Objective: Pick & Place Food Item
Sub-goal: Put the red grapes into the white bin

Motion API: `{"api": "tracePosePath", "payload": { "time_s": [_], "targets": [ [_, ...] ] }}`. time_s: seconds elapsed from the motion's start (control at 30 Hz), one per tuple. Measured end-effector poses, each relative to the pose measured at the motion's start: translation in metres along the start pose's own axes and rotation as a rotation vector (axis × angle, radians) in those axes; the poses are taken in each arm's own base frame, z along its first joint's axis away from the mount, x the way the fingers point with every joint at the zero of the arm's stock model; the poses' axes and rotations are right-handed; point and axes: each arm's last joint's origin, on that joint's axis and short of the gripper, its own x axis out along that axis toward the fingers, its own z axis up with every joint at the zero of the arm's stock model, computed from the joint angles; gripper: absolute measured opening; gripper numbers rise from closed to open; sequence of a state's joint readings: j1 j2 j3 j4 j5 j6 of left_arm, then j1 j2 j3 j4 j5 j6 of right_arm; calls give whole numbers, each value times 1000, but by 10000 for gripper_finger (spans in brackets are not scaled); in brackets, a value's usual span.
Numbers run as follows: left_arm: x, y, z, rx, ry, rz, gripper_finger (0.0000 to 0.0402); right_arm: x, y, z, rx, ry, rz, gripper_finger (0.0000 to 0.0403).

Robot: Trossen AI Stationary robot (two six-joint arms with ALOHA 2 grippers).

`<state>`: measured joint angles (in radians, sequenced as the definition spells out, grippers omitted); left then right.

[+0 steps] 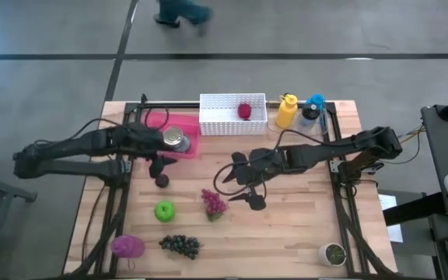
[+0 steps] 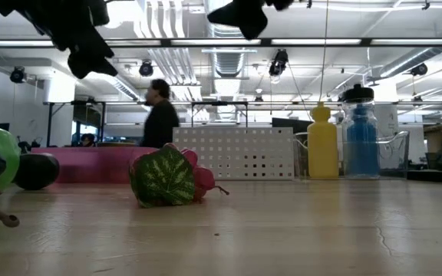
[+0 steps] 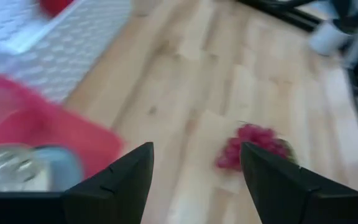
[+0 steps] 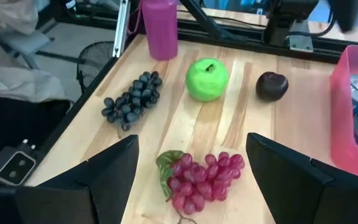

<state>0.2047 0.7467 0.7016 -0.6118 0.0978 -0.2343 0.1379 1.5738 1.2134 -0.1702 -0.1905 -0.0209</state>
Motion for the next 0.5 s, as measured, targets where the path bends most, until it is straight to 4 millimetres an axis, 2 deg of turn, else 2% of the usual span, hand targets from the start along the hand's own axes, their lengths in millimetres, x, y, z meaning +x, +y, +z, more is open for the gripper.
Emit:
{"api": "tracePosePath", "payload": {
  "time_s": [0.17, 0.3, 0.5],
  "targets": [
    [2, -17, -2, 74, -17, -66, 236, 11, -2, -28, 4, -29, -8, 285],
    [2, -24, -1, 102, -41, -85, 232, 16, 0, -40, -10, -31, -4, 281],
    [5, -26, -3, 110, -50, -98, 234, 42, -2, -55, -12, 19, 3, 281]
  ]
}}
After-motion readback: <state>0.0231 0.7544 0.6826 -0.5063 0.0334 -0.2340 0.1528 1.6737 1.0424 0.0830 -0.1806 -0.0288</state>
